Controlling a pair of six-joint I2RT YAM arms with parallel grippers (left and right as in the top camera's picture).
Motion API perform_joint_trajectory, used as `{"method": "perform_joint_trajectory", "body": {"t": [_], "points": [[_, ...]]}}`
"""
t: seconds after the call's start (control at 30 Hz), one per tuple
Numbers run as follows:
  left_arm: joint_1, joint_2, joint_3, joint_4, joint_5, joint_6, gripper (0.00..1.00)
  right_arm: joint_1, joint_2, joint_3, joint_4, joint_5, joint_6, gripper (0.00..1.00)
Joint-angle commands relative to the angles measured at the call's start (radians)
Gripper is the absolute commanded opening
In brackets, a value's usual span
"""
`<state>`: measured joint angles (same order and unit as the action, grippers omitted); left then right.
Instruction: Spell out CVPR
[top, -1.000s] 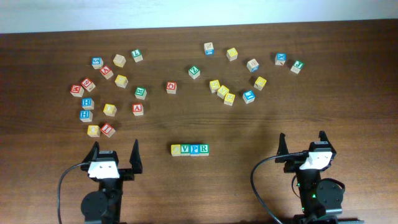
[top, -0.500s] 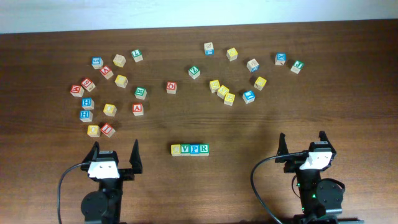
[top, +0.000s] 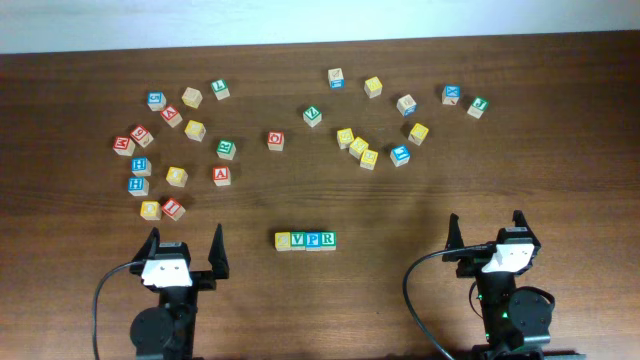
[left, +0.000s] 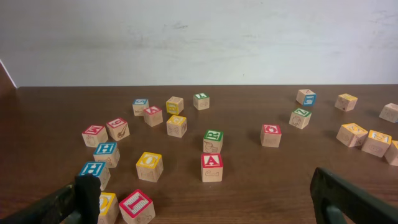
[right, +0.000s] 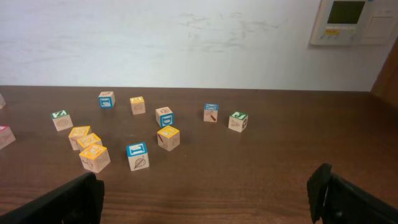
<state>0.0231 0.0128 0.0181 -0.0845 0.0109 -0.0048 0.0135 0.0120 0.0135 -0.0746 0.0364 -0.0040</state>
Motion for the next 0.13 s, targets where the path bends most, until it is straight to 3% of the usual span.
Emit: {"method": "perform_joint_trajectory", "body": {"t": [0.0,0.1], "points": [[0.006,-0.008,-0.01,0.002,-0.007,-0.013,0.99,-0.007,-0.008,-0.008,-0.005,-0.002,-0.003,0.98],[0.006,-0.008,-0.01,0.002,-0.007,-0.013,0.99,-0.007,-0.008,-0.008,-0.005,-0.002,-0.003,0.98]]}}
